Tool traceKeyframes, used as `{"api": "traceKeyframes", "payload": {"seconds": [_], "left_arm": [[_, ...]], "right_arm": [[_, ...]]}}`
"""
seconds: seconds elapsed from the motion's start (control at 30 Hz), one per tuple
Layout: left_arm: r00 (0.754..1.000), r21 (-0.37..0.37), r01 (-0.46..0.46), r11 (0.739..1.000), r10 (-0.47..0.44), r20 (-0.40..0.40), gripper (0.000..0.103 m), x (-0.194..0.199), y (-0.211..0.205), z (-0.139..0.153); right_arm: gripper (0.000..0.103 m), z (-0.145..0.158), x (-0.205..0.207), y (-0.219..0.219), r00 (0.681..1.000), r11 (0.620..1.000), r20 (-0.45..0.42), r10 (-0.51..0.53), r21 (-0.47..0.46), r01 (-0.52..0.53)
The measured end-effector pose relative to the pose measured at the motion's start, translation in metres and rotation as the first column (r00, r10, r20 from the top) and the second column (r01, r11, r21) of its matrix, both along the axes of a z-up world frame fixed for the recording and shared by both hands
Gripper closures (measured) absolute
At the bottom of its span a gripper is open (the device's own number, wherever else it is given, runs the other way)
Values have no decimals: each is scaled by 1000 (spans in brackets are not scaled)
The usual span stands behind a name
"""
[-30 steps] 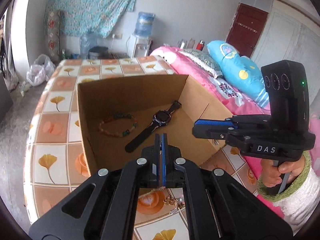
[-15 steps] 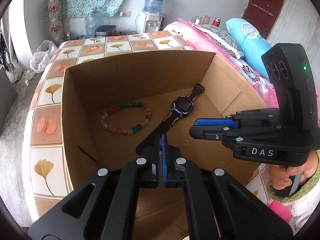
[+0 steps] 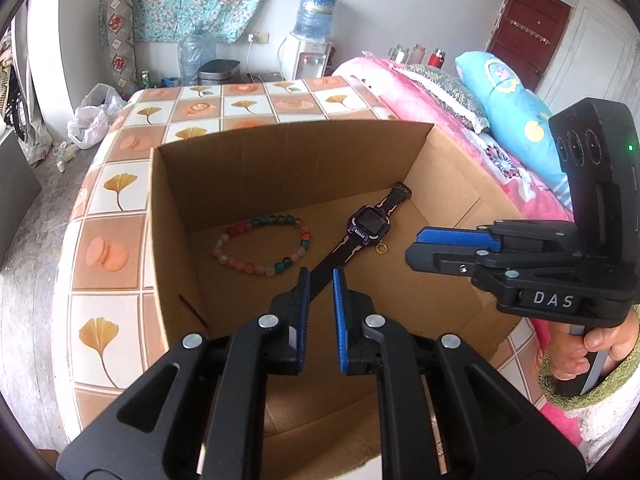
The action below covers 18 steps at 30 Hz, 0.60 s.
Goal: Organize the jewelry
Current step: 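Open the left gripper to drop the gold chain into the box, then move both grippers back down toward the small gold charms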
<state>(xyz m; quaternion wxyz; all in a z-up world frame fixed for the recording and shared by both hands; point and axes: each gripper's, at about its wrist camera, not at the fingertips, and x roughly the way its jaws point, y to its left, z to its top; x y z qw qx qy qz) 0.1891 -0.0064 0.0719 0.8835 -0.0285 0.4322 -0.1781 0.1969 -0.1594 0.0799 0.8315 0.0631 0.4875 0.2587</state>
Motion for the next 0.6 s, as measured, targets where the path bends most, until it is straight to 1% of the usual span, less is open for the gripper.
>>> {"api": "traceKeyframes", "payload": {"seconds": [0.13,0.17,0.23,0.27,0.33,0.4,0.47,0.53,0.6], "left_arm": [[996,-21,-1,1000,3,91,92,-33,11,21],[994,-26,-1,1000,4,113,92,-42,14,26],[986,-36,-3,999,9,165,89,-67,21,36],[981,-40,0,999,8,192,86,-82,25,39],[971,-57,10,998,4,238,84,-110,32,42],[962,-83,39,996,-15,274,82,-138,37,40],[956,-106,72,992,-38,291,81,-164,38,31],[959,-132,90,987,-51,278,81,-184,36,16],[969,-159,110,981,-70,236,81,-192,29,-4]], "right_arm": [[80,25,-25,-7,997,1000,74,1,24,-2],[77,31,-33,-9,996,999,94,2,33,-5],[73,47,-55,-16,989,998,145,4,56,-12],[72,54,-67,-19,985,998,170,6,68,-18],[72,66,-92,-27,975,996,222,5,85,-25],[71,72,-118,-36,966,992,259,1,125,-35],[71,69,-140,-44,964,985,265,-5,167,-40],[71,59,-156,-49,967,982,254,-15,185,-33],[71,41,-166,-48,976,984,218,-27,176,-13]]}}
